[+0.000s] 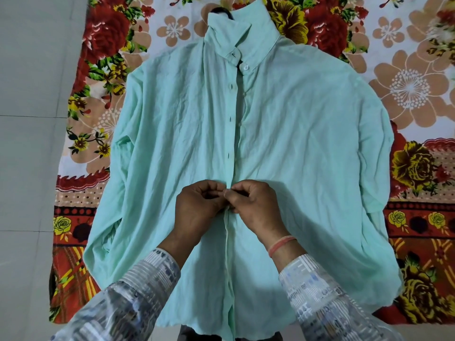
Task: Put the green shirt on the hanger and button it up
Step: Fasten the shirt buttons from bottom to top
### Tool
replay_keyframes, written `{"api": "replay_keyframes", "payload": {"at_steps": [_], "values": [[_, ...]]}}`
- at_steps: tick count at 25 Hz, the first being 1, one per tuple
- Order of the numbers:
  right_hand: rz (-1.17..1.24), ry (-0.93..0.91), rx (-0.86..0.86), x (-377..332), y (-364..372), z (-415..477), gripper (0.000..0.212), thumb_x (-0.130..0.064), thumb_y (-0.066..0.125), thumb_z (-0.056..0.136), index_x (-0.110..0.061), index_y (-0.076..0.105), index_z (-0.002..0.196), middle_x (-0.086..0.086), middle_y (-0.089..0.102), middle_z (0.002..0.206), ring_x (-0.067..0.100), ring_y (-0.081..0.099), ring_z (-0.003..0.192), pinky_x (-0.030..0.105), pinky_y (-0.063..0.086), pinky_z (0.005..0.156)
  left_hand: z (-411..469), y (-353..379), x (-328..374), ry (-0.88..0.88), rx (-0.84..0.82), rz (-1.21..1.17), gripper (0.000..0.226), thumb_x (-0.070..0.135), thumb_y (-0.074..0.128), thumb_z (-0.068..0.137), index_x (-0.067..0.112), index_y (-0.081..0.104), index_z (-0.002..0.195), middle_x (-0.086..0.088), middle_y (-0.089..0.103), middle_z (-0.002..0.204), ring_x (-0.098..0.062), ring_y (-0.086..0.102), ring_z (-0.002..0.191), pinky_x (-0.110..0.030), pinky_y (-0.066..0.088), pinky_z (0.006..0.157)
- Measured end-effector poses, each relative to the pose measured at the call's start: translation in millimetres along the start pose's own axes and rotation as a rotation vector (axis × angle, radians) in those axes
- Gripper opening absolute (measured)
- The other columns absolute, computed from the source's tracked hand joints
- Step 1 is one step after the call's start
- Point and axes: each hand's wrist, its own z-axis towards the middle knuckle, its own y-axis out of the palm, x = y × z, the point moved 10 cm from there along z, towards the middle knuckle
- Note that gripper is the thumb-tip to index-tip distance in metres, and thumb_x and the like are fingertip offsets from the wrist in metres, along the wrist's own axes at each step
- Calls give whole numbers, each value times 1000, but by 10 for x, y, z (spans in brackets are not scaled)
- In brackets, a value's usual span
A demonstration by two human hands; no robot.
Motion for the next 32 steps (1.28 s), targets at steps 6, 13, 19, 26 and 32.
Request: {"api": "replay_keyframes", "payload": {"at_steps": [6,13,19,26,32], "values": [[212,87,-9,112,17,32,28,-7,75,90,-29,60,98,1,77,84,15,75,70,36,62,70,26,17,-63,-34,-72,-71,22,0,83,89,12,82,108,-10,85,96,-32,82,99,-40,65,93],[201,52,-101,97,78,8,22,-1,65,98,-18,54,105,0,75,86,6,68,65,26,54,68,60,33,-40,-59,-138,-26,17,2,87,87,13,82,100,-14,84,95,-33,82,93,-50,65,96],[10,-56,7,59,8,-1,13,-17,66,95,-30,66,97,-4,76,85,17,73,68,42,64,70,-21,25,-14,-71,-46,-35,4,10,80,93,10,83,90,-21,81,85,-41,79,82,-53,66,84],[-139,-316,241,-412,-314,201,20,-6,67,91,-15,80,104,-1,80,98,13,75,93,29,60,91,167,-47,538,149,192,149,21,26,91,79,29,75,92,5,78,81,-18,74,74,-39,64,77],[-60,-229,125,-376,-363,549,29,-1,66,91,-13,76,115,1,81,102,10,75,93,19,58,90,407,287,876,180,257,321,26,29,92,79,28,74,98,14,77,88,4,72,84,-10,53,73]]}}
